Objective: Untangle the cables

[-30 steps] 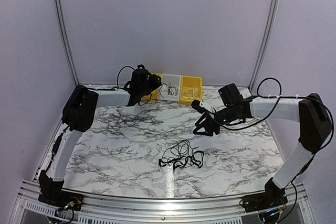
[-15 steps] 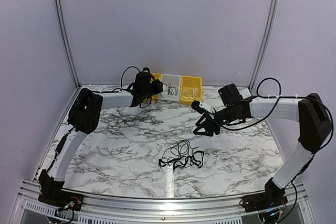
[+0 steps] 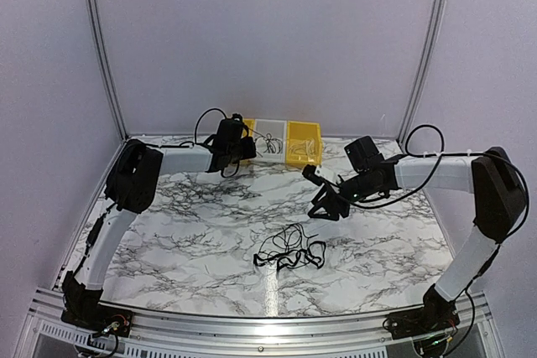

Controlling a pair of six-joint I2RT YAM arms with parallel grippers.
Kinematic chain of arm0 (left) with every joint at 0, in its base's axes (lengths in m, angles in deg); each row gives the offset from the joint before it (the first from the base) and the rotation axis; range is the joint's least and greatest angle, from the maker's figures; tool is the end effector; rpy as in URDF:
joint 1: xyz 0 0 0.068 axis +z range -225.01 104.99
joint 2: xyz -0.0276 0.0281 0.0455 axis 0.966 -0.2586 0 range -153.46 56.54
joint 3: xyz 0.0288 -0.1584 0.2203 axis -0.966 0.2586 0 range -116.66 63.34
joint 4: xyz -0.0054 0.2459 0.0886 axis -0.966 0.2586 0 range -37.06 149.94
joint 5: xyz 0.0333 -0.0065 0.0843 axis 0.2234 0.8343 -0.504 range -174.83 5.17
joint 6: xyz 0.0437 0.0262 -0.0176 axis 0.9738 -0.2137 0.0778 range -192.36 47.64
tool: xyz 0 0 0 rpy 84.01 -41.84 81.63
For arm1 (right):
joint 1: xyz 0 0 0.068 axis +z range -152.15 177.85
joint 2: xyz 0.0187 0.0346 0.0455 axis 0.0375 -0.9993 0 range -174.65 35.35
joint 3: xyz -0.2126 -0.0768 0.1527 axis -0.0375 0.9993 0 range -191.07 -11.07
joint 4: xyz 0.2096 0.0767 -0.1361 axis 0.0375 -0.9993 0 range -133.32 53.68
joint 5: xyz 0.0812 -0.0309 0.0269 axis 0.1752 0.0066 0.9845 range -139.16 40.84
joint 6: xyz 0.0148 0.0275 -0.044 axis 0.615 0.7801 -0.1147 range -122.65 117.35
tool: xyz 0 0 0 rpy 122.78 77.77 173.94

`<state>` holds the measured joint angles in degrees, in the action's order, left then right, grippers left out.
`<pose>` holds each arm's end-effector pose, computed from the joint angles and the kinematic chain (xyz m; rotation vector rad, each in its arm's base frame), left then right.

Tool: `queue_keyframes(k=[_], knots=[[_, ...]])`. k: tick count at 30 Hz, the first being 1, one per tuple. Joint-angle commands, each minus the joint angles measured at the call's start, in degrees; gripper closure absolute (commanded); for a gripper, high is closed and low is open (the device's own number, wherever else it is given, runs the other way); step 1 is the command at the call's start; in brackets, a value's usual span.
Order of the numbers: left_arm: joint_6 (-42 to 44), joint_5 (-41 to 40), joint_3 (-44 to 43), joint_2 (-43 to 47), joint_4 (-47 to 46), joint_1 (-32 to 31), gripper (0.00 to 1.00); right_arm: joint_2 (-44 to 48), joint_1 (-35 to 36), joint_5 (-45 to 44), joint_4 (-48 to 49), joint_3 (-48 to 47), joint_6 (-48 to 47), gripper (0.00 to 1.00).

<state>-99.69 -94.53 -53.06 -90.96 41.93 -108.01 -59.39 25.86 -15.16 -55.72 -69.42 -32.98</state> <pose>0.4947 -0.3139 0.1427 -0.0190 1.9544 -0.5422 0.2844 0.1738 0.1939 -1.3910 2.0206 0.7314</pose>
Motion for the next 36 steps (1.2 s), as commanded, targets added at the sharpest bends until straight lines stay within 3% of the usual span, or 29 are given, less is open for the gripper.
queue_keyframes(k=[1, 12, 14, 17, 20, 25, 31, 36], knots=[[-1.7, -0.3, 8.7, 7.5, 2.9, -0.9, 0.81, -0.4, 1.0, -1.4, -0.5, -2.2, -0.8, 0.48], [-2.5, -0.6, 30.8, 22.0, -0.4, -3.0, 0.83, 0.3, 1.4, -1.9, -0.6, -1.9, -1.2, 0.48], [-2.4, -0.9, 33.3, 23.5, -0.3, -3.3, 0.75, 0.1, 1.6, -2.0, -0.6, -1.9, -1.2, 0.48], [-3.9, -1.7, 34.5, 26.4, 1.7, -3.5, 0.52, 0.0, 1.9, -2.0, -0.7, -2.0, -1.5, 0.48], [-5.8, -2.0, 36.0, 29.8, 2.9, -3.4, 0.48, 0.0, 2.3, -2.1, -0.8, -2.0, -1.6, 0.48], [-9.1, -7.6, 36.3, 34.5, 8.6, -3.0, 0.47, 0.1, 2.6, -2.4, -1.0, -2.0, -1.8, 0.48], [-7.8, -7.5, 32.6, 34.0, 10.8, -1.0, 0.47, 0.1, 2.7, -2.6, -1.2, -2.1, -2.2, 0.48], [-3.2, -8.5, 25.4, 30.5, 17.8, -0.5, 0.59, 0.2, 2.8, -3.3, -1.2, -2.0, -2.5, 0.48]])
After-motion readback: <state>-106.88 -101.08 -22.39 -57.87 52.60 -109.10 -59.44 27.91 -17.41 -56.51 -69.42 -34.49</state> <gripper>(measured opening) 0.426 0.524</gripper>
